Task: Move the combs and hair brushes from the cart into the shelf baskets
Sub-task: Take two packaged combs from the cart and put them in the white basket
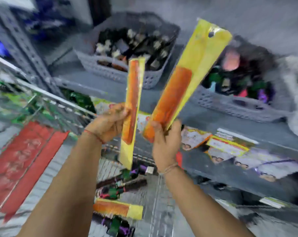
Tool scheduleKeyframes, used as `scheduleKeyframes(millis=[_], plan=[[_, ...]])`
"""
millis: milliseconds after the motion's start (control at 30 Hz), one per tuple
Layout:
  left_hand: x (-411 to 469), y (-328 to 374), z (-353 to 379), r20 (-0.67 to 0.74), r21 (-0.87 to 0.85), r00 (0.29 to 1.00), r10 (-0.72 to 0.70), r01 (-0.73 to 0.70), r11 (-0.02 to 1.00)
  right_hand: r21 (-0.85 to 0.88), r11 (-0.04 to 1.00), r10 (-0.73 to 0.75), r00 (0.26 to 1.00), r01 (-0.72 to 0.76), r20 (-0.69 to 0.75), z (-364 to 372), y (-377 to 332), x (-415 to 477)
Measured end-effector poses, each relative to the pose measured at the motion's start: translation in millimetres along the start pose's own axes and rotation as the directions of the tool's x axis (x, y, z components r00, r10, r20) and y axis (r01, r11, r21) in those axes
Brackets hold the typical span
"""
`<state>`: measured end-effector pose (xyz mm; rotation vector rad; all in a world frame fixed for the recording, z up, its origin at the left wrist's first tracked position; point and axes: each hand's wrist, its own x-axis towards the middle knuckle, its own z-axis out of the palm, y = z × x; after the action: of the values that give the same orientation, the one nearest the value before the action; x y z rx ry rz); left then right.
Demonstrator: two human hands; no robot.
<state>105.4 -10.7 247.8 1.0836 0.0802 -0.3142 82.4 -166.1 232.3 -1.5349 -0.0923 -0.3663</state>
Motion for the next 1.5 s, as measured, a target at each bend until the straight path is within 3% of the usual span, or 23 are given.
scheduleKeyframes(millis=[133, 267, 333, 433, 567, 667, 733, 800, 867, 900, 967, 1167, 1267, 1333, 1400, 1500], plan=[[48, 33, 108, -0.065, 0.146, 0.979, 0.195, -0.184, 0.972, 0.117, 0.985, -0.088, 0.955, 0.125, -0.285, -50, -48, 58], [94, 37, 206, -0.081, 0.422, 0.915, 0.396, -0.328, 0.845, 0.019, 0.988, -0.127, 0.876, 0.154, -0.464, -121, -71, 110], [117, 35, 253, -0.115, 0.504, 0.887, 0.447, -0.335, 0.796, -0.039, 0.987, -0.154, 0.841, 0.157, -0.519, -165, -80, 136], [157, 26, 317, -0.069, 0.573, 0.917, 0.393, -0.286, 0.768, -0.111, 0.981, -0.192, 0.818, 0.157, -0.543, -238, -91, 169], [190, 11, 391, -0.018, 0.545, 0.988, 0.154, -0.119, 0.83, -0.274, 0.96, -0.202, 0.834, 0.064, -0.513, -332, -104, 205], [209, -10, 440, 0.016, 0.49, 0.993, 0.119, -0.111, 0.865, -0.498, 0.867, -0.221, 0.872, -0.03, -0.437, -399, -106, 223], [219, -29, 463, 0.042, 0.569, 0.999, 0.03, -0.048, 0.821, -0.608, 0.785, -0.185, 0.888, -0.124, -0.421, -436, -100, 229], [228, -45, 471, -0.005, 0.787, 1.0, -0.026, 0.02, 0.616, -0.663, 0.709, -0.083, 0.906, -0.238, -0.414, -463, -89, 232], [234, -59, 474, -0.037, 0.945, 0.995, 0.094, 0.004, 0.326, -0.696, 0.632, 0.049, 0.913, -0.342, -0.404, -482, -75, 232], [236, -67, 472, -0.044, 0.973, 0.99, 0.131, 0.013, 0.23, -0.713, 0.59, 0.103, 0.912, -0.378, -0.397, -487, -68, 231], [236, -80, 470, -0.117, 0.984, 0.985, 0.129, 0.098, 0.147, -0.72, 0.532, 0.192, 0.891, -0.446, -0.411, -493, -57, 227], [240, -101, 468, -0.091, 0.995, 0.976, 0.199, 0.097, -0.023, -0.795, 0.34, 0.288, 0.861, -0.502, -0.42, -493, -48, 224], [233, -103, 470, 0.009, 0.989, 0.98, 0.197, 0.021, -0.149, -0.852, 0.203, 0.282, 0.862, -0.483, -0.421, -488, -50, 221], [230, -103, 468, 0.086, 0.979, 0.978, 0.19, -0.047, -0.2, -0.862, 0.2, 0.246, 0.876, -0.466, -0.416, -484, -55, 219], [221, -96, 462, 0.165, 0.981, 0.956, 0.244, -0.133, -0.144, -0.876, 0.269, 0.103, 0.917, -0.399, -0.386, -474, -64, 215], [200, -75, 437, 0.24, 0.966, 0.878, 0.414, -0.26, -0.008, -0.932, 0.319, -0.156, 0.961, -0.171, -0.23, -441, -77, 211]])
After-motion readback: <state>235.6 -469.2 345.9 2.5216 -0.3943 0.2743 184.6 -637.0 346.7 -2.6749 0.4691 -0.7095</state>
